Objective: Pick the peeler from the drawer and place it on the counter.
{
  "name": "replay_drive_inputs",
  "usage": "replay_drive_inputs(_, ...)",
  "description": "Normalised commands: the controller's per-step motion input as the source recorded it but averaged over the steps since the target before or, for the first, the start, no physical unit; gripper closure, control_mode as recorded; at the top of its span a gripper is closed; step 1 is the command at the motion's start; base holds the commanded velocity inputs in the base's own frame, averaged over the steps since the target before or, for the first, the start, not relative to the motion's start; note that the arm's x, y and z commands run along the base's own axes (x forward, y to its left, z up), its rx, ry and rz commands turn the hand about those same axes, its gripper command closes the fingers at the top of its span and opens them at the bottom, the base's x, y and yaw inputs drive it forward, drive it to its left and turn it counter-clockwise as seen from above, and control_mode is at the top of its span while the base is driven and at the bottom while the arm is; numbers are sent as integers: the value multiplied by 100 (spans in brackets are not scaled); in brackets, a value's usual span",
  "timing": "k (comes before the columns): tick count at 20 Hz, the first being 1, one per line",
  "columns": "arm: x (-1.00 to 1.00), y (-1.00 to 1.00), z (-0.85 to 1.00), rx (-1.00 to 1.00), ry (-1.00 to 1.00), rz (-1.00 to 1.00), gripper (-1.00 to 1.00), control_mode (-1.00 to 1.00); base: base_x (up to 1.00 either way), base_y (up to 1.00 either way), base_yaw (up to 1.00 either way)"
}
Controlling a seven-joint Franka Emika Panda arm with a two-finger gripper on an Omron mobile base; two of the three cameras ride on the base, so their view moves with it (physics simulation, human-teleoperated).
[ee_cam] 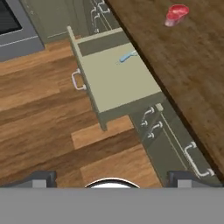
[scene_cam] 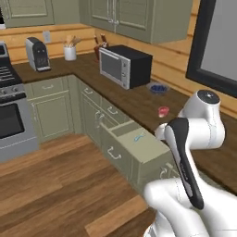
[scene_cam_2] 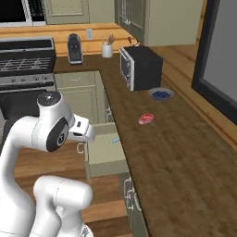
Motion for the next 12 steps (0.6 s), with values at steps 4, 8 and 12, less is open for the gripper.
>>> replay_drive_inputs(4, 0, 0, 0, 0, 0, 0, -100, 100, 68, -39, 35)
replay_drive_inputs(8, 13, 5, -14, 0, 1, 4, -100, -100, 19, -6, 23)
replay_drive_inputs(12, 94, 48, -68, 0, 13, 8, -100, -100, 0, 0, 0)
